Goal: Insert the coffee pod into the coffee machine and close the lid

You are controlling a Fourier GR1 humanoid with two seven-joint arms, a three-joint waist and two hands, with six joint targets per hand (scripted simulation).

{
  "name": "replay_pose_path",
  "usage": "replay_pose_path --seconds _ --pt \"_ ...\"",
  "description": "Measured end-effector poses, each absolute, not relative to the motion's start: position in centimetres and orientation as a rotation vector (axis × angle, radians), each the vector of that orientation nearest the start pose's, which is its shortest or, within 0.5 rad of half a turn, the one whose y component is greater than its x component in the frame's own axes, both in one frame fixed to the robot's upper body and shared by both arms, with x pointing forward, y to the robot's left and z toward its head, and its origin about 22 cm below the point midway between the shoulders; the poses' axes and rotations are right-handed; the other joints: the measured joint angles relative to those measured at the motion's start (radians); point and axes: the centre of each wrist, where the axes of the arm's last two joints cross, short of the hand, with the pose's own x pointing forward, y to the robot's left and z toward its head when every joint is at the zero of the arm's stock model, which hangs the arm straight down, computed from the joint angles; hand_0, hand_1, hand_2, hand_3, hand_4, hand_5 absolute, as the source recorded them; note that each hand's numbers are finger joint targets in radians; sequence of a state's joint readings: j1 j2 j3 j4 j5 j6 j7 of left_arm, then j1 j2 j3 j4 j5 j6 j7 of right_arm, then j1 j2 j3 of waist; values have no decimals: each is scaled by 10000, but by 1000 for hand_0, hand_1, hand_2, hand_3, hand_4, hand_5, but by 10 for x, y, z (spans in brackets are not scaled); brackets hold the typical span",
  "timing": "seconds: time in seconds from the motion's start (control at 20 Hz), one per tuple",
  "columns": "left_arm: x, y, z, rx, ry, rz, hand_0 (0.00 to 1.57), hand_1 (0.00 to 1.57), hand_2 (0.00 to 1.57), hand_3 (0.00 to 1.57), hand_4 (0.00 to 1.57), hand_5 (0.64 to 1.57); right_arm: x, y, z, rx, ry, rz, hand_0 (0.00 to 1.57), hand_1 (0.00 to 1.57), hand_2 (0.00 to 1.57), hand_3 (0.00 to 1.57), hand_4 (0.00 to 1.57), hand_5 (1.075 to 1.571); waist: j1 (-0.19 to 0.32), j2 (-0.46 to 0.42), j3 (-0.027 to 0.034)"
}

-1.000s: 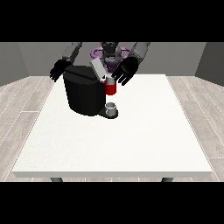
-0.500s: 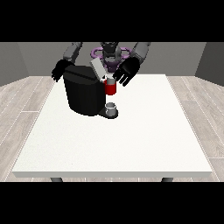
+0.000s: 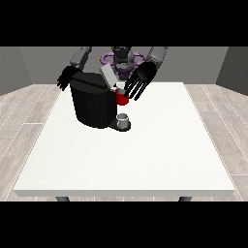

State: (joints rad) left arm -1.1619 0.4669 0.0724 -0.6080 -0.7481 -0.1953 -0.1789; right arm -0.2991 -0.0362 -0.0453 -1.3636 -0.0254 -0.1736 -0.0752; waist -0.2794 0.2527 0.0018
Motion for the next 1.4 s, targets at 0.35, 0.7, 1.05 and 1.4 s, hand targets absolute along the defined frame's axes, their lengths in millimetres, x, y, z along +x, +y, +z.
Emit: replay_pose_path --seconds 0.35,0.7,1.05,1.4 --pt "461 262 222 7581 -15976 -10799 0 0 0 0 0 1571 312 -214 25 -1085 -17088 -922 0 0 0 0 363 1571 176 -259 -12" --pt "460 254 208 7078 -15668 -10868 0 0 0 0 0 1571 305 -227 10 -1056 -16612 -1228 0 0 0 0 433 1571 486 -930 -16" --pt "452 256 147 4730 -15876 -8537 0 0 0 0 249 1571 282 -246 -12 -1250 -15894 -1640 0 0 0 0 445 1571 1006 -2139 -23" --pt "427 249 64 1458 -15898 -5600 0 0 0 0 0 1571 264 -267 -24 -1789 -15471 -1351 0 0 0 0 349 1571 2136 -3623 -25"
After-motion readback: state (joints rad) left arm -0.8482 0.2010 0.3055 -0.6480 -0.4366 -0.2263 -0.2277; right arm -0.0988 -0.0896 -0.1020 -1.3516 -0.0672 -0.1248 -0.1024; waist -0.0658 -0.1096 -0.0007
